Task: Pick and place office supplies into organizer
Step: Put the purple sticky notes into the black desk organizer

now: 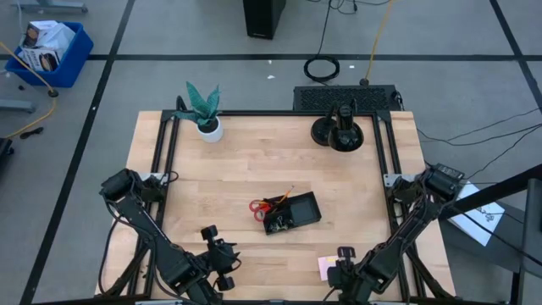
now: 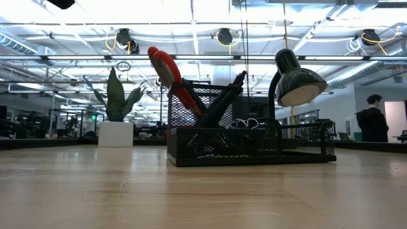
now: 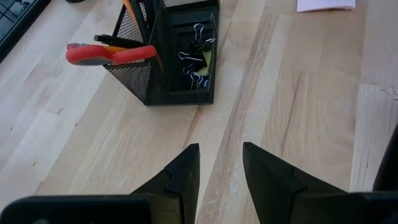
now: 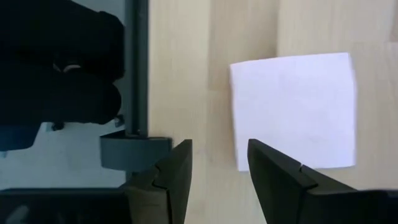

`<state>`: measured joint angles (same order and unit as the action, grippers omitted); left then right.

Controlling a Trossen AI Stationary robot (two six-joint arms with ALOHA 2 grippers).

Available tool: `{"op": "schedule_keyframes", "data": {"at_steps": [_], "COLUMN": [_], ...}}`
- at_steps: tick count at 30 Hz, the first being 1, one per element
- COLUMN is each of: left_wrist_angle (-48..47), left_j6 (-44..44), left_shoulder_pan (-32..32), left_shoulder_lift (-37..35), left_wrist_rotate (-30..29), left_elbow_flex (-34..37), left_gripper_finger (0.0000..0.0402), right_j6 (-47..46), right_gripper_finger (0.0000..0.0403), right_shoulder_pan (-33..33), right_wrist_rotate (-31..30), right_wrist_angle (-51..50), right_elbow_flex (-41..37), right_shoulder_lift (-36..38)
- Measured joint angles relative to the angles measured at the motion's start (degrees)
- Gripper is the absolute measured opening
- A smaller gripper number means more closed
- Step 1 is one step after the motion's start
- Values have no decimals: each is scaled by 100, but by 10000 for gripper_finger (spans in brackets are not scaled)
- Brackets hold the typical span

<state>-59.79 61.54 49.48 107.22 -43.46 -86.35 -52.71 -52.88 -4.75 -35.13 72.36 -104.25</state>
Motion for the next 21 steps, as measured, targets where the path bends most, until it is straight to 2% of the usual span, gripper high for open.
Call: {"op": "schedule_keyframes", "data": {"at_steps": [21], "left_wrist_angle": [2], "left_j6": [4], "left_shoulder_pan": [0], "left_shoulder_lift": [1], "left_wrist_rotate": [-2], "left_elbow_flex": [0], "left_gripper_finger": [127], "right_j6": [12], "right_gripper_finger": [146], "right_shoulder_pan": [107], "right_wrist_rotate": [40], "right_wrist_angle": [743], "right_elbow_flex": [-483], "right_shoulder_lift": [-68]}}
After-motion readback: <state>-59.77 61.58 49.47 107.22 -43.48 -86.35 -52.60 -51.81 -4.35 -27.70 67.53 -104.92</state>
